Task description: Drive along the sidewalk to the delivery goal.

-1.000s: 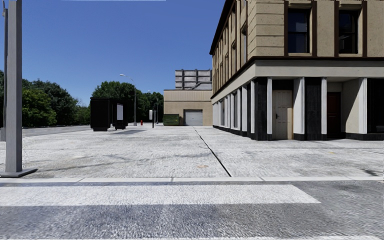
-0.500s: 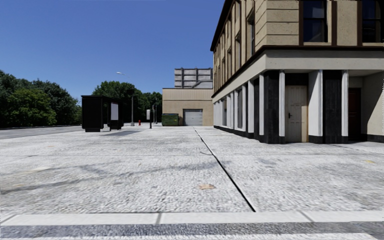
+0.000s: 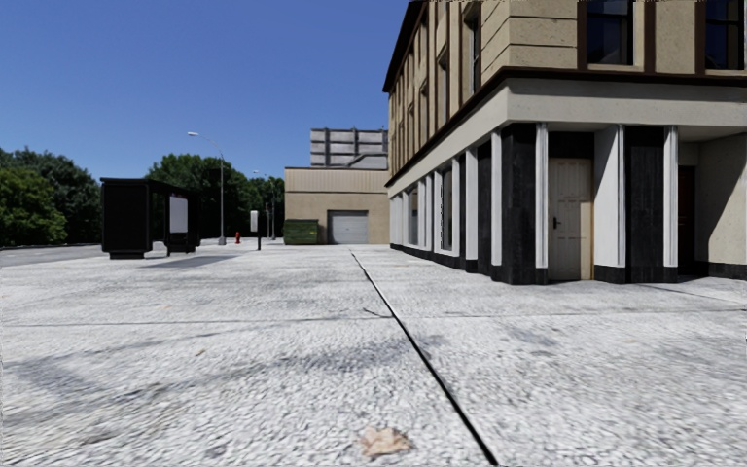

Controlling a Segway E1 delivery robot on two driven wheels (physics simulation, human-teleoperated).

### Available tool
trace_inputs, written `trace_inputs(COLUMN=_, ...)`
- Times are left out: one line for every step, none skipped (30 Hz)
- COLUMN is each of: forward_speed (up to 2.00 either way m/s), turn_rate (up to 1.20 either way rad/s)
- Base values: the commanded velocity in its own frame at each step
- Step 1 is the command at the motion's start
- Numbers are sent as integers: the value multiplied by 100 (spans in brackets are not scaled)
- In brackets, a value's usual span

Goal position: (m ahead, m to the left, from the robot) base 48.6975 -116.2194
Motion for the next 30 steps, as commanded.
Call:
trace_inputs(forward_speed=141, turn_rate=-42)
trace_inputs(forward_speed=141, turn_rate=-42)
trace_inputs(forward_speed=141, turn_rate=-42)
trace_inputs(forward_speed=141, turn_rate=-43)
trace_inputs(forward_speed=141, turn_rate=-43)
trace_inputs(forward_speed=141, turn_rate=-43)
trace_inputs(forward_speed=142, turn_rate=-43)
trace_inputs(forward_speed=142, turn_rate=-43)
trace_inputs(forward_speed=142, turn_rate=-43)
trace_inputs(forward_speed=142, turn_rate=-43)
trace_inputs(forward_speed=142, turn_rate=-43)
trace_inputs(forward_speed=142, turn_rate=-43)
trace_inputs(forward_speed=142, turn_rate=-43)
trace_inputs(forward_speed=142, turn_rate=-43)
trace_inputs(forward_speed=142, turn_rate=-43)
trace_inputs(forward_speed=142, turn_rate=-43)
trace_inputs(forward_speed=142, turn_rate=-43)
trace_inputs(forward_speed=142, turn_rate=-43)
trace_inputs(forward_speed=142, turn_rate=-43)
trace_inputs(forward_speed=142, turn_rate=-43)
trace_inputs(forward_speed=142, turn_rate=-43)
trace_inputs(forward_speed=142, turn_rate=-43)
trace_inputs(forward_speed=142, turn_rate=-43)
trace_inputs(forward_speed=142, turn_rate=-43)
trace_inputs(forward_speed=142, turn_rate=-43)
trace_inputs(forward_speed=142, turn_rate=-43)
trace_inputs(forward_speed=142, turn_rate=-43)
trace_inputs(forward_speed=142, turn_rate=-43)
trace_inputs(forward_speed=142, turn_rate=-43)
trace_inputs(forward_speed=142, turn_rate=-43)
